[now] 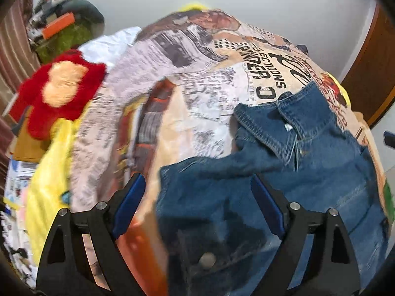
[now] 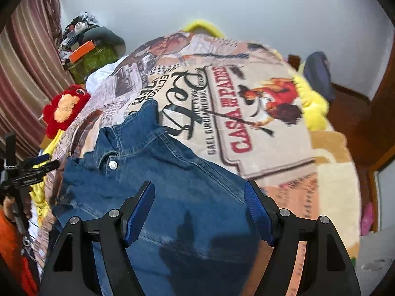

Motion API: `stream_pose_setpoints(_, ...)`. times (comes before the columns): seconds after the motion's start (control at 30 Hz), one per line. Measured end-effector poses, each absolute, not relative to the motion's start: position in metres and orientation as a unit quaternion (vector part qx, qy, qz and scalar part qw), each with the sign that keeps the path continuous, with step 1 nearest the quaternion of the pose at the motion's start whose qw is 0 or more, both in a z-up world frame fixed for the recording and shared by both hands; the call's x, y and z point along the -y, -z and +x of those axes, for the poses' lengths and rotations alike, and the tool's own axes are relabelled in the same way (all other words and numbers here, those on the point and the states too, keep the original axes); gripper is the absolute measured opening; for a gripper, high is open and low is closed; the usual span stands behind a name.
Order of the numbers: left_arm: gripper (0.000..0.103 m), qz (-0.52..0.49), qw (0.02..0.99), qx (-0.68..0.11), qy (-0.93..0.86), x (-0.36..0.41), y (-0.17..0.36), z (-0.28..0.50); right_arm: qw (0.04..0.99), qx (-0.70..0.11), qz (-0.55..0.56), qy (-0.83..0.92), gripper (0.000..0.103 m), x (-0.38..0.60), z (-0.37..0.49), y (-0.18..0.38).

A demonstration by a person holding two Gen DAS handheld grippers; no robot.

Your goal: Fold large clothes

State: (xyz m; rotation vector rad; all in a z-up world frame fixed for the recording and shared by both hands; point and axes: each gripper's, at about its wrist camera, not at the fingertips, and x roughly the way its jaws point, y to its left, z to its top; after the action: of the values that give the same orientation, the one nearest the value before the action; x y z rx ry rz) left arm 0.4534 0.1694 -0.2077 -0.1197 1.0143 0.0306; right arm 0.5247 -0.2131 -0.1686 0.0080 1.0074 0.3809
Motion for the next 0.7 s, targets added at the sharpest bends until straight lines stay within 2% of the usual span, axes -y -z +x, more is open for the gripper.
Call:
stream_pose_setpoints(0.27,0.088,-0.097,0.847,-0.520,0.054,-0.146,0.239,0.510,0.817,-0.534,0.015,-0.219,0.073,0.164,0.575,0.219)
stream_pose_setpoints(0.5,0.087,-0.113,0.817,-0.559,0.088,-0.131,0.274,0.539,0.806,-0.549,0.005,-0.222,0.073,0.138,0.608,0.249)
stream_pose_setpoints(0.57,0.079,-0.136,0.815,-0.554,0.104,-0.134,0.278,0.539,0.810,-0.544,-0.003,-0.218,0.073,0.134,0.609,0.253)
stream_pose_setpoints(0.6,0.069,-0.151,0.813,-0.550,0.116,-0.136,0.279,0.539,0.815,-0.537,-0.011,-0.218,0.070,0.132,0.608,0.253)
stream_pose_setpoints(0.63,0.056,-0.162,0.813,-0.546,0.126,-0.136,0.279,0.537,0.820,-0.529,-0.021,-0.217,0.063,0.129,0.605,0.254)
stream_pose_setpoints(0.67,0.051,-0.171,0.814,-0.539,0.135,-0.135,0.278,0.536,0.824,-0.521,-0.033,-0.221,0.059,0.125,0.602,0.254)
stream_pose_setpoints(0.7,0.047,-0.167,0.819,-0.534,0.130,-0.134,0.276,0.534,0.828,-0.511,-0.044,-0.225,0.050,0.122,0.599,0.252)
